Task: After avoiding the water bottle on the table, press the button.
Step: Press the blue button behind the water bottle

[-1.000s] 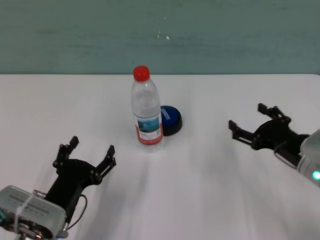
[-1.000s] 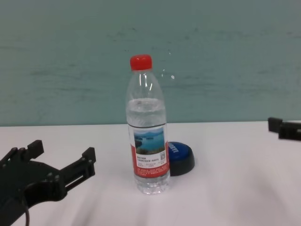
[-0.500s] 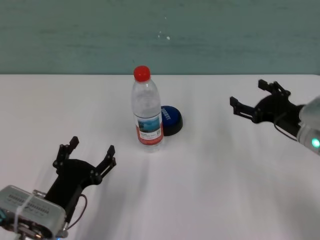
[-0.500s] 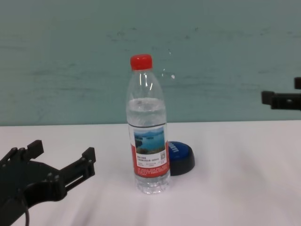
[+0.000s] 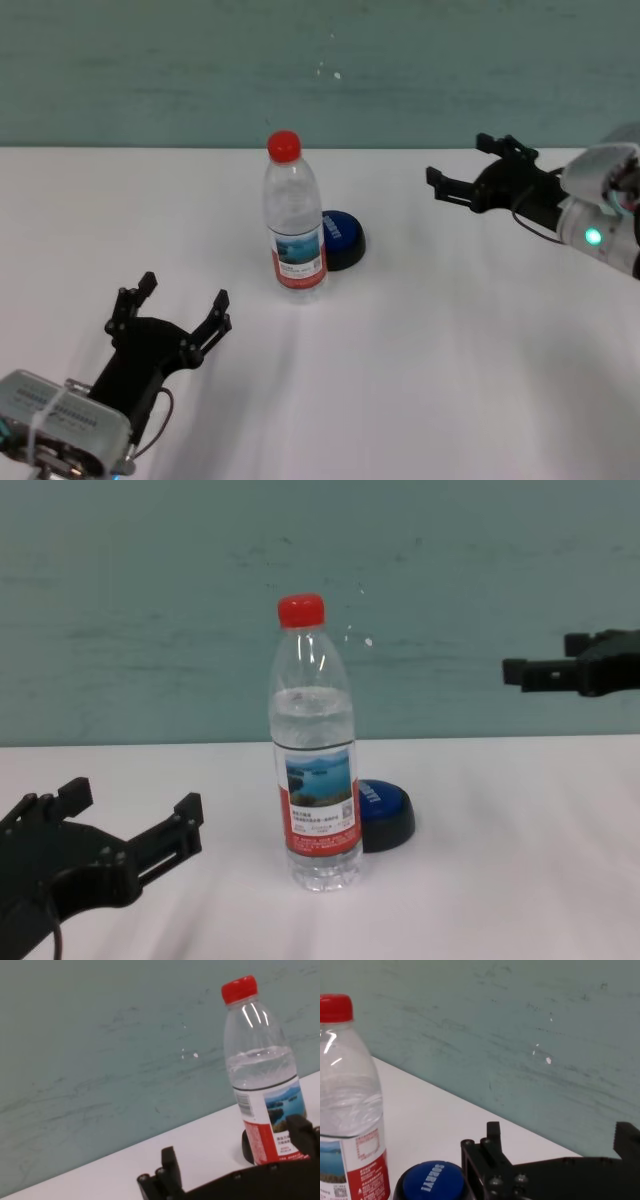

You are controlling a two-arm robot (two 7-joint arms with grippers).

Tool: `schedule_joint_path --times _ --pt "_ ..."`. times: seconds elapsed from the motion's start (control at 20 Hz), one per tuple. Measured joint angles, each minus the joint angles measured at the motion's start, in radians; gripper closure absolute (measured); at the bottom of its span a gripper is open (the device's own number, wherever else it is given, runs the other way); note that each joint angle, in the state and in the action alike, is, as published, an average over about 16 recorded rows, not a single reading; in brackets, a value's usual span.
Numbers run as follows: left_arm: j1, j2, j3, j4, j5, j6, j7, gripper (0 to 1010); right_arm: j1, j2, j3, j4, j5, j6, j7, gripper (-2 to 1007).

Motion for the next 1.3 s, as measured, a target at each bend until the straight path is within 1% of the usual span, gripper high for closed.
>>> schedule_joint_path --times 0.15,0.3,0.6,0.8,1.0,1.3 --pt "0.000 0.000 0.000 0.000 0.000 0.000 0.000 10 0.046 -0.007 -0.028 0.047 0.006 0.000 0.016 1" --pt "0.000 0.000 0.000 0.000 0.000 0.000 0.000 10 0.081 -0.014 -0.053 0.087 0.011 0.000 0.030 1" --pt "0.000 0.000 0.000 0.000 0.000 0.000 0.000 10 0.130 -0.029 -0.097 0.148 0.014 0.001 0.047 1" --pt "0.000 0.000 0.000 0.000 0.000 0.000 0.000 10 0.158 -0.046 -0.123 0.193 0.012 -0.003 0.053 1" --pt "0.000 0.000 0.000 0.000 0.000 0.000 0.000 10 0.186 -0.068 -0.144 0.243 0.009 -0.010 0.057 1" --pt "0.000 0.000 0.000 0.000 0.000 0.000 0.000 10 0.232 -0.106 -0.166 0.326 0.001 -0.025 0.062 1"
